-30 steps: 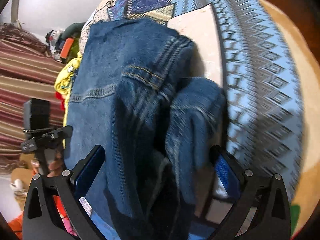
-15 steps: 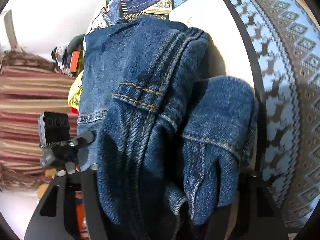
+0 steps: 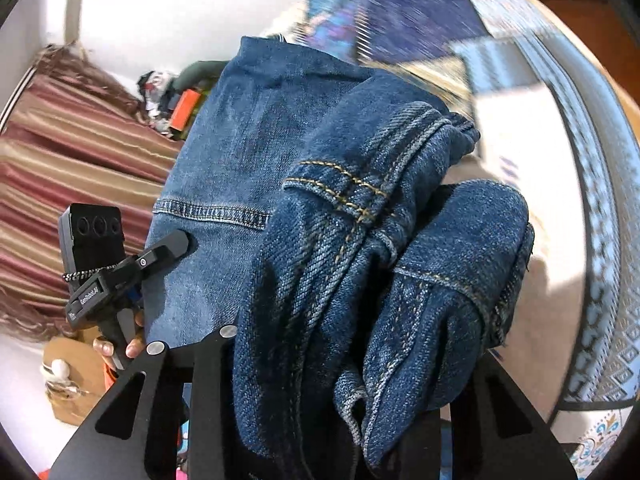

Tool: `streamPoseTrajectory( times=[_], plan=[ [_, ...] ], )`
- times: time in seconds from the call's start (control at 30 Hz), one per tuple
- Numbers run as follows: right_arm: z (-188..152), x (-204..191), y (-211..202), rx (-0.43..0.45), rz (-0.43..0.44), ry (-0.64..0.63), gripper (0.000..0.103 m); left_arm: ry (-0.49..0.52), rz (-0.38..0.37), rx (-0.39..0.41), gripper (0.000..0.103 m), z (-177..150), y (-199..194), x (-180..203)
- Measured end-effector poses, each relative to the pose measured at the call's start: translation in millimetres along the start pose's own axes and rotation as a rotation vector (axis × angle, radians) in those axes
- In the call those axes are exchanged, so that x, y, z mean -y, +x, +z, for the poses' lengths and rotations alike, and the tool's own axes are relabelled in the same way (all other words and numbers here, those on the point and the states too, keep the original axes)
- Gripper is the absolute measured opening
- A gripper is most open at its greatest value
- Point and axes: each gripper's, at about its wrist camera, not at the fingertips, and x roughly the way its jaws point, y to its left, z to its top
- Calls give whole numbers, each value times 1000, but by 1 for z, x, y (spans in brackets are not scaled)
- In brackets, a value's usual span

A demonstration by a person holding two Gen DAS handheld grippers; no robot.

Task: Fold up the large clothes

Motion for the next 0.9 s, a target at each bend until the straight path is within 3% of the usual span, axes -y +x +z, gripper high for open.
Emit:
streamPoseTrajectory(
  times=[0.23,0.47,0.7,0.9],
  plan=[
    [35,-74,31,36,26,-119,33,14,20,115,59,29,-71,-38],
    [75,-118,97,32,65,-179,33,5,65,178,59,63,-122,-101],
    [93,-125,183,-24,96,-152,33,-57,137,168,59,72,-126,-190],
    [88,-101,258,-84,110,-56,33,-223,193,73,59,55,-95,-287]
  ],
)
